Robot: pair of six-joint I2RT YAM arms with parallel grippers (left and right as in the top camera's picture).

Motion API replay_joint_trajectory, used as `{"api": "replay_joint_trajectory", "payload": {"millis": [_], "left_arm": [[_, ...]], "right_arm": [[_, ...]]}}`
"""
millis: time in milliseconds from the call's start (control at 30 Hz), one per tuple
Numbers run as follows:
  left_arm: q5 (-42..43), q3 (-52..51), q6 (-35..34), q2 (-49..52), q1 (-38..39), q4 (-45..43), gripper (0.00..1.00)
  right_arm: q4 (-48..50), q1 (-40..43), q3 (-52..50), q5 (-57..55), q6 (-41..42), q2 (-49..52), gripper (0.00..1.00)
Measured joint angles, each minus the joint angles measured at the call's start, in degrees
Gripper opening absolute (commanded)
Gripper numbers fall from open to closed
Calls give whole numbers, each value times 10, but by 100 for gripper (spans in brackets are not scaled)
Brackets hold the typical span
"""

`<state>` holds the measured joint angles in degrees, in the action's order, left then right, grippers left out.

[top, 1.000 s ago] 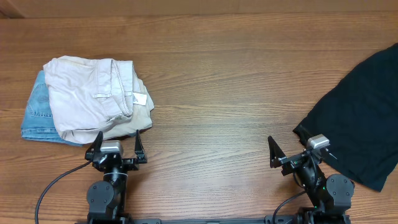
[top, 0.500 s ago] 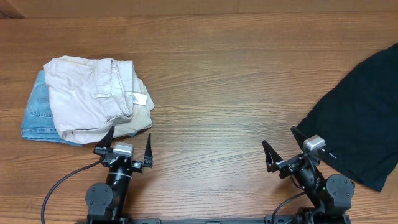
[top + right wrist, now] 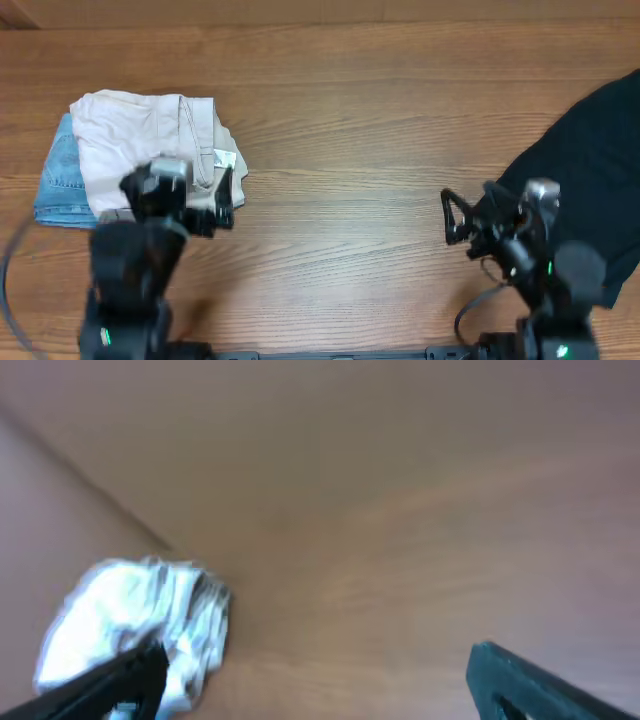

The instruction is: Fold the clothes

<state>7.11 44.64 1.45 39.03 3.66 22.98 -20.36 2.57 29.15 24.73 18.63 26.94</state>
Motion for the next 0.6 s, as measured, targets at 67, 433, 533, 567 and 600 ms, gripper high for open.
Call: {"api": "replay_joint_trajectory", "payload": {"millis": [67, 433, 533, 567, 600], "left_arm": [[0, 101, 0, 109, 0, 86, 100], [125, 383, 0, 397, 0, 264, 100], [145, 383, 0, 401, 0, 266, 100], [146, 384, 0, 401, 0, 266, 100], [146, 384, 0, 401, 0, 266, 100]], "right_arm": [[-75, 0, 81, -20, -5, 96, 100], [-350, 12, 362, -23, -40, 482, 97], [-367, 61, 411, -39, -23, 541, 94], [-370, 81, 432, -45, -19, 556, 93], [-372, 105, 458, -50, -14, 572, 92]]}}
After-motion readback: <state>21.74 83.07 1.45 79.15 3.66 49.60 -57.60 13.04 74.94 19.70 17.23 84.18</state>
